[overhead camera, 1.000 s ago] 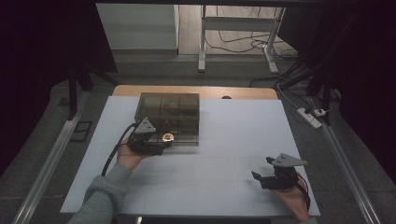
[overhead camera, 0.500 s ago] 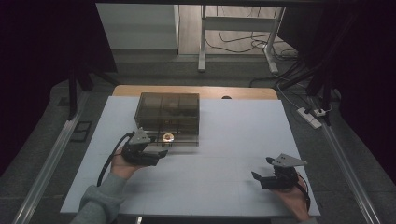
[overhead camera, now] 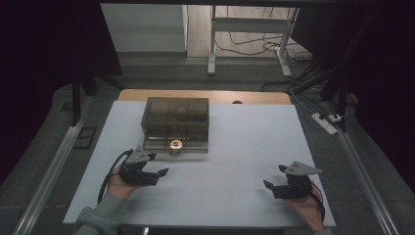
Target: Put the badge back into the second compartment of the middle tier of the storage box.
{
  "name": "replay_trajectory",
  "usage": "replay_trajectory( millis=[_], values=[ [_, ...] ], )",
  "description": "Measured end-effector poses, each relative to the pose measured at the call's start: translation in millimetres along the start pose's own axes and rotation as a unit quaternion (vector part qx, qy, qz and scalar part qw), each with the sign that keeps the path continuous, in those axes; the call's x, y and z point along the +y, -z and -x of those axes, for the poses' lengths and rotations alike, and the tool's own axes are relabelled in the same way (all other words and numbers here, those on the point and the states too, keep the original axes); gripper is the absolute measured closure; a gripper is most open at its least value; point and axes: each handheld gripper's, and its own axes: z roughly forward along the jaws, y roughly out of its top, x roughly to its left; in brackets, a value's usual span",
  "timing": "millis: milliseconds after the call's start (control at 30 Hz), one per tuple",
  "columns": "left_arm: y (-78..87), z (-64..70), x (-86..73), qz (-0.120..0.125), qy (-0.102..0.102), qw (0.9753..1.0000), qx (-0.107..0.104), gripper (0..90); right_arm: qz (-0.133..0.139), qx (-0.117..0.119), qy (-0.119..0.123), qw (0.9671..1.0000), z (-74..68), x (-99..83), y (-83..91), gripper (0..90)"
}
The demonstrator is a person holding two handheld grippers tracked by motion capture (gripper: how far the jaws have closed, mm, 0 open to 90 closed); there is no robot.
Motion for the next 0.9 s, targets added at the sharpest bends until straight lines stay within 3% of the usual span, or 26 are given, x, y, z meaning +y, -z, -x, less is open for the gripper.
replay_trajectory(
  millis=[267, 533, 900],
  values=[
    [5.9, 2.5, -19.6, -0.01, 0.013, 0.9999, 0.001, 26.4, 0.0, 0.0, 0.001, 1.0, -0.4, 0.0, 0.4, 16.1],
    [15.9, 2.1, -34.9, -0.005, 0.03, 0.9995, 0.002, 26.7, 0.0, -0.001, 0.002, 1.0, -0.7, 0.1, 0.5, 16.1],
    [17.1, 2.2, -38.4, -0.007, 0.031, 0.9995, 0.001, 26.6, 0.001, -0.001, 0.004, 1.0, -1.2, 0.2, 0.4, 16.1]
  ],
)
